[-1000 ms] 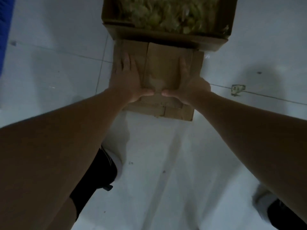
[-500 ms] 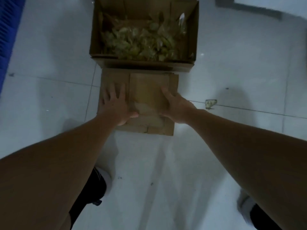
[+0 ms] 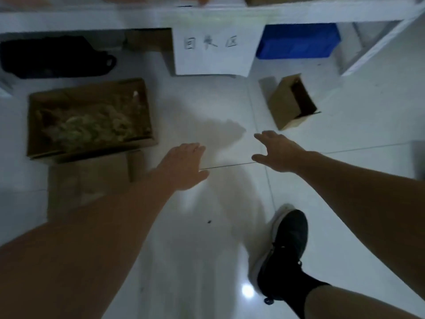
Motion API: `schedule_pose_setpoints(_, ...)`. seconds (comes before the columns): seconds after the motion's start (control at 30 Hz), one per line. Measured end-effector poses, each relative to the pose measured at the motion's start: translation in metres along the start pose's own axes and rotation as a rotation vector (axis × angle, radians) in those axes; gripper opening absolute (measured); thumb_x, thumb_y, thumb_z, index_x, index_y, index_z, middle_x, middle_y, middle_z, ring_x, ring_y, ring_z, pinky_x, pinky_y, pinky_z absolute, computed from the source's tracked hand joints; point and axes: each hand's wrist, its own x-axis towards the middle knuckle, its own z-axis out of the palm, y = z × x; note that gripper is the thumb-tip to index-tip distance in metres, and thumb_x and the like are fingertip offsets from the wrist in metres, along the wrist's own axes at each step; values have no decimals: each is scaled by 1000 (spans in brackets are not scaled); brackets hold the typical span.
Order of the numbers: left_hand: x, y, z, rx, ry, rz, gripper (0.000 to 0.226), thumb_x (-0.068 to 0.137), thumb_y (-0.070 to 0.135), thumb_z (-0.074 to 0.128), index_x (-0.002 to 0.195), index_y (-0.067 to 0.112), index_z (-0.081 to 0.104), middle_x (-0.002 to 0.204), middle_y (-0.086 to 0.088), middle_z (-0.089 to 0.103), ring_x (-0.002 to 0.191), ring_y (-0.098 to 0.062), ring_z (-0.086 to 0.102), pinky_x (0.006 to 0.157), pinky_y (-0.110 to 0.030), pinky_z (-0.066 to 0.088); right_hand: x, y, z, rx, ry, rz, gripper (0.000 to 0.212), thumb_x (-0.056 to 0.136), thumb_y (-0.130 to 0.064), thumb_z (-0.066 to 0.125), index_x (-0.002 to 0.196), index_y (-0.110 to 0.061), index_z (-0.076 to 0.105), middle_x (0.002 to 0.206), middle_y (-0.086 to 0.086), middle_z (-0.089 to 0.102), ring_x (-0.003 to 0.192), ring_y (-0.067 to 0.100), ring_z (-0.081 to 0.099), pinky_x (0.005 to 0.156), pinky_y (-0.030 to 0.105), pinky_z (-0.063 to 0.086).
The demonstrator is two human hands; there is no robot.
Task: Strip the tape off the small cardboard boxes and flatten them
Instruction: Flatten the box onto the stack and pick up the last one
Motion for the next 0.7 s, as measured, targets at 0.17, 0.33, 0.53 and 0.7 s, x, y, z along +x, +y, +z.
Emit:
schedule_pose_setpoints(0.17,91,65,-21,78,30,147,75,102,54,51,163,19,25,170,-4,22,156,-23,20,126,-39,15,29,101,-26,-34,92,136,74,98,-41,60,157,-12,25,165,9,19,138,36,44,110,45,42)
schedule_pose_setpoints(0.33,149,94,-13,99,20,222,74,103,51,51,162,15,26,170,-8,23,156,-25,20,126,-41,16,81,144,-11,129,134,323,79,97,-28,62,156,-4,17,156,23,31,131,40,48,101,40,45)
schedule_pose_setpoints(0.53,133,89,20,114,-56,232,73,104,51,49,162,14,25,171,-9,18,158,-23,14,127,-39,12,94,136,26,320,366,378,56,92,-11,57,145,-13,41,131,17,52,112,36,57,84,35,46)
schedule_pose_setpoints(0.7,127,66,35,143,-59,224,72,104,52,48,162,18,23,172,-5,16,159,-20,9,126,-36,8,111,135,24,434,431,401,65,92,-19,56,151,-24,29,123,18,62,103,40,61,85,43,55)
